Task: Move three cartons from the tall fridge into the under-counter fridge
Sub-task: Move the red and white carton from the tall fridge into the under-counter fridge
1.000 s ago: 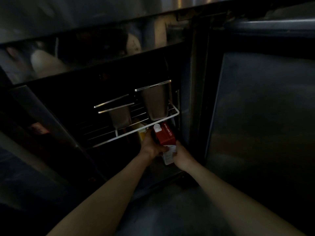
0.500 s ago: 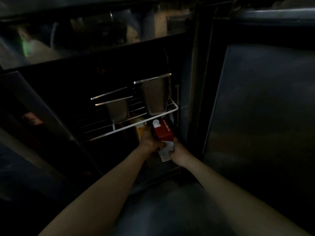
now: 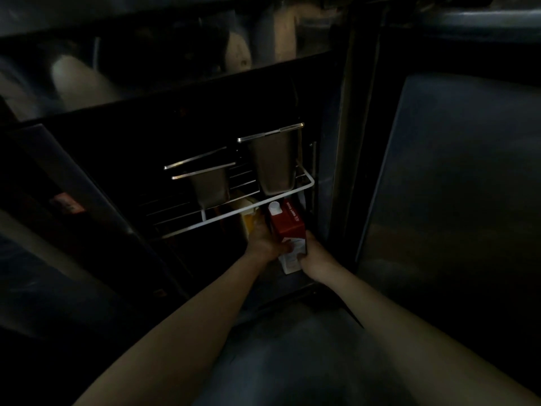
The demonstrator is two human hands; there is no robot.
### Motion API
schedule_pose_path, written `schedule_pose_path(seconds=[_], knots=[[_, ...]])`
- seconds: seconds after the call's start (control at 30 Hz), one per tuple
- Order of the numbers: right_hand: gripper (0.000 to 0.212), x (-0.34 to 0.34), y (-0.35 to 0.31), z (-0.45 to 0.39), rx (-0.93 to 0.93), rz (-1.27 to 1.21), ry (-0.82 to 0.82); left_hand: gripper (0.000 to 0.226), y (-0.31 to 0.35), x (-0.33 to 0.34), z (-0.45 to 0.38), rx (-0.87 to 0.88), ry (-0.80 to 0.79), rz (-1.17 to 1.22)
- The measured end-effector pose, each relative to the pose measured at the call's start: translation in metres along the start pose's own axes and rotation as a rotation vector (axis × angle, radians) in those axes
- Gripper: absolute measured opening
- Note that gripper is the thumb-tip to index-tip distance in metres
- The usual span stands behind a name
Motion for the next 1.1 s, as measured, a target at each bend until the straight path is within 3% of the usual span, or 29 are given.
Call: schedule_pose_path(seconds=[0.47, 0.77, 0.93, 1.03, 1.1], knots=[[0.071, -0.044, -0.073, 0.086, 0.086, 0.036, -0.092, 0.095, 0.072, -0.029, 0.096, -0.283, -0.061, -0.014], [0.061, -0.105, -0.15, 0.194, 0.163, 0.012, -0.091, 0.06, 0.187, -0.061, 0.207, -0.299, -0.039, -0.017], [0.055, -0.147, -0.193, 0.258, 0.082, 0.121, -0.08, 0.041, 0.258, -0.066, 0.266, -0.283, -0.045, 0.081], [0.058, -0.179, -0.216, 0.291, 0.063, 0.212, -0.082, 0.048, 0.298, -0.06, 0.287, -0.234, -0.065, 0.083], [0.047, -0.203, -0.23, 0.313, 0.022, 0.313, -0.026, 0.049, 0.327, -0.054, 0.3, -0.206, -0.078, 0.119]])
Point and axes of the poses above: each hand's wrist, its own z-axis away from the middle knuckle, its own x-axis out of the palm, y = z × x, the point moved 3 cm from there along -z, towards the middle knuckle, and after that the axes turned 2 degrees about z, right-handed, at the moved point
